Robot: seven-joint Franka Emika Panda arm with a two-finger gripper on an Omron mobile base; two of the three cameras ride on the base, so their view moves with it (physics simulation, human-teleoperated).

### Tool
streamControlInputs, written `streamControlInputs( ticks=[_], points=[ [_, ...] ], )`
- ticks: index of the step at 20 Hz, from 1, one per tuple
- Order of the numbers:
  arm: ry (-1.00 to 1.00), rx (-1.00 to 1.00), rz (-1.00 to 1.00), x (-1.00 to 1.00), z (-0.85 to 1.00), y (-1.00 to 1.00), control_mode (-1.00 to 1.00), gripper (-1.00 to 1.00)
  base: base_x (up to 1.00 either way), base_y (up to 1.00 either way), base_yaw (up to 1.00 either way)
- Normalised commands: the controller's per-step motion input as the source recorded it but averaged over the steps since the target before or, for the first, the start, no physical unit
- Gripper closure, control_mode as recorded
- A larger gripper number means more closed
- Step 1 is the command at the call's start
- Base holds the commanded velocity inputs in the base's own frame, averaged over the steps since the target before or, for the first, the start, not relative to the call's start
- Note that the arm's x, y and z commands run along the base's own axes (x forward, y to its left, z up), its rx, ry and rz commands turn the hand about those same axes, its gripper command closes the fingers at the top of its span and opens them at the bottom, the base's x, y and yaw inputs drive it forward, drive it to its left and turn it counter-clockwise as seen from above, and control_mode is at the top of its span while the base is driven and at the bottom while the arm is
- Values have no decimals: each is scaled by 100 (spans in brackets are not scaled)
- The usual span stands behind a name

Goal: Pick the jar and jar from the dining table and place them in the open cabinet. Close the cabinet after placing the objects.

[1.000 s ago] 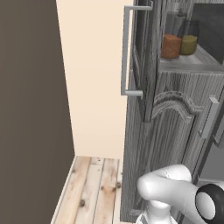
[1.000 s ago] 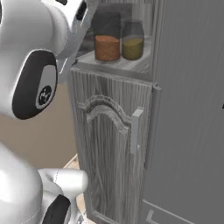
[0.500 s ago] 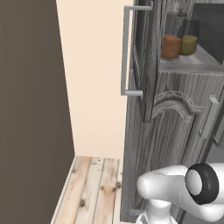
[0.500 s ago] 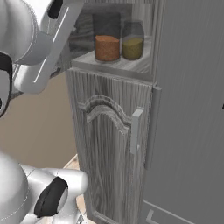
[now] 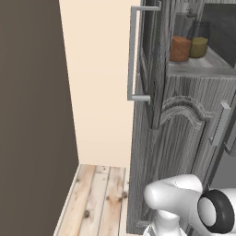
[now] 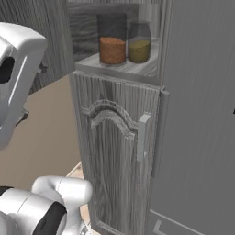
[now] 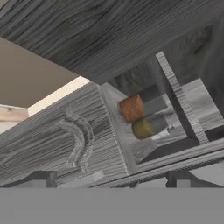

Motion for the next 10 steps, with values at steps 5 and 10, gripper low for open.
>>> streamControlInputs(
  ticks=[5,10],
  points=[
    [-22,-3,0,13,-67,55,-100,-100,0,0,0],
    [-17,0,0,61,-64,51,-100,-100,0,0,0]
  ],
)
